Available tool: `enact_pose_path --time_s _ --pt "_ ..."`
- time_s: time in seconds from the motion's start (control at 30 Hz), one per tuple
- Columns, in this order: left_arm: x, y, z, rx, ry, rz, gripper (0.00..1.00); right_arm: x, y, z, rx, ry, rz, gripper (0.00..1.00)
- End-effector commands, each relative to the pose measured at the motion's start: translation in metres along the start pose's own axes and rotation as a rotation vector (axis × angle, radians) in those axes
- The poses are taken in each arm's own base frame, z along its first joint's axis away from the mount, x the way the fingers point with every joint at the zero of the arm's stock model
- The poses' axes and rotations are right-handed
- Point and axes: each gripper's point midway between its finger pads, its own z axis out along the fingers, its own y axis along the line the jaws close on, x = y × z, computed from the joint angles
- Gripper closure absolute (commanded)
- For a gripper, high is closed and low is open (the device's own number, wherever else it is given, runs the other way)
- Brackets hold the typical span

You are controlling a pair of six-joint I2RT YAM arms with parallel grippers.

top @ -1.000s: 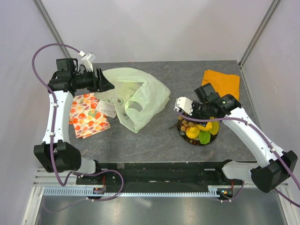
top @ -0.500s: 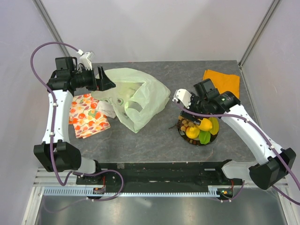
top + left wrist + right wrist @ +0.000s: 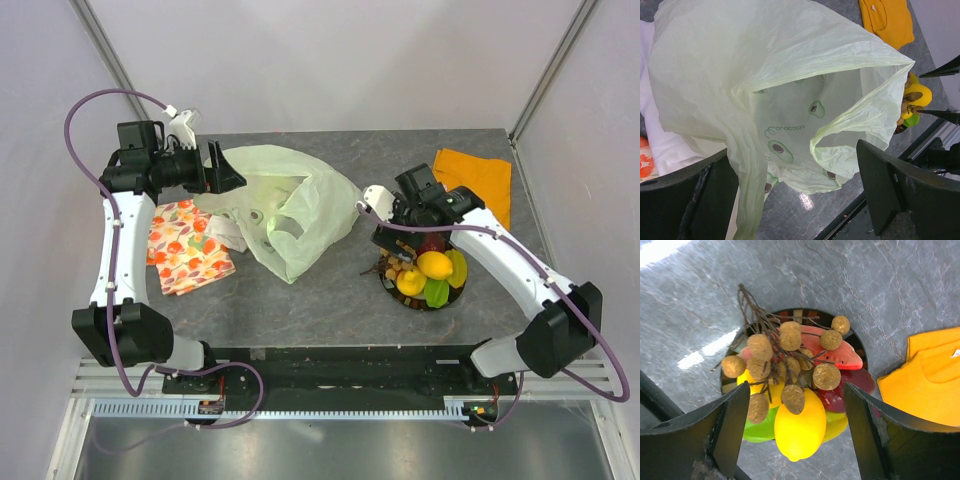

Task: Take the fake fruits out of the plastic bag
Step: Adjust the fake fruit on the plate.

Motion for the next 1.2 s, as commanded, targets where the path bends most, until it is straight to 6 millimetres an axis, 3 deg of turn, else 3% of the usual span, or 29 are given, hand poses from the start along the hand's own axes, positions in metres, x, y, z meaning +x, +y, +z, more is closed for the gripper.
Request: enact_pose_path --time_s 0.0,0.13,0.37,0.47,0.57,0.6,0.7,0.77,0.9,1.07,1.17 --pt "-0.015 -0.007 -0.013 -0.016 -0.054 0.052 0.02 0.011 -0.013 0.006 0.067 0.067 0.002 0.19" --pt "-0.012 -0.005 -0.012 -0.016 -0.047 0.043 0.02 0.029 -0.008 0.009 0.064 0.129 0.001 0.24" --pt "-0.014 -0.006 -0.011 -0.004 -0.050 0.039 0.03 0.033 -0.007 0.018 0.053 0.149 0.016 0.42" --pt "-0.014 -0.007 -0.012 -0.004 -0.050 0.039 0.03 0.029 -0.007 0.020 0.042 0.140 0.015 0.59" --pt "-0.013 -0.006 -0.013 -0.007 -0.050 0.037 0.03 0.015 -0.008 0.013 0.033 0.091 0.014 0.72" --pt "-0.011 -0.007 -0.012 -0.002 -0.047 0.036 0.03 0.003 -0.012 0.003 0.046 0.058 0.015 0.74" --pt "-0.011 -0.008 -0.012 0.002 -0.047 0.036 0.03 -0.021 -0.020 -0.020 0.062 -0.012 0.014 0.92" --pt "-0.011 -0.008 -0.012 0.002 -0.049 0.036 0.03 -0.030 -0.022 -0.035 0.083 -0.042 0.005 0.99" --pt "-0.012 -0.008 -0.010 0.014 -0.050 0.028 0.03 -0.034 -0.029 -0.061 0.136 -0.059 -0.021 1.00" --pt "-0.014 -0.009 -0.008 0.030 -0.054 0.021 0.03 -0.012 -0.025 -0.080 0.183 -0.015 -0.035 1.00" --pt "-0.015 -0.010 -0.007 0.038 -0.058 0.018 0.03 0.011 -0.024 -0.080 0.225 0.044 -0.035 1.00"
